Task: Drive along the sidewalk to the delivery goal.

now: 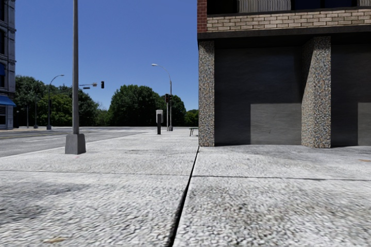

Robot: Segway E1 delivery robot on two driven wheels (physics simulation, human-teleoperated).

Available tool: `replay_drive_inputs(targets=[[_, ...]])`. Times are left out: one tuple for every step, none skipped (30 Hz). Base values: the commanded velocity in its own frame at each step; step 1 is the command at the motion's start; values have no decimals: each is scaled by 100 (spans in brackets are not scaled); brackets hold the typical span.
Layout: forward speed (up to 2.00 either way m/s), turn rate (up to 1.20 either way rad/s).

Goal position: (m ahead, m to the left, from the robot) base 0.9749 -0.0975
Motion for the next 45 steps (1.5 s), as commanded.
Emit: replay_drive_inputs(targets=[[94,0],[94,0],[94,0],[94,0],[94,0],[94,0],[94,0],[94,0],[94,0],[94,0],[94,0],[94,0],[94,0],[94,0],[94,0],[94,0],[94,0],[94,0],[0,0],[0,0],[0,0],[0,0],[0,0],[0,0],[0,0],[0,0],[0,0],[0,0],[0,0],[0,0],[0,0],[0,0],[0,0],[0,0],[0,0],[0,0],[0,0],[0,0],[0,0],[0,0],[0,0],[0,0],[0,0],[0,0],[0,0]])
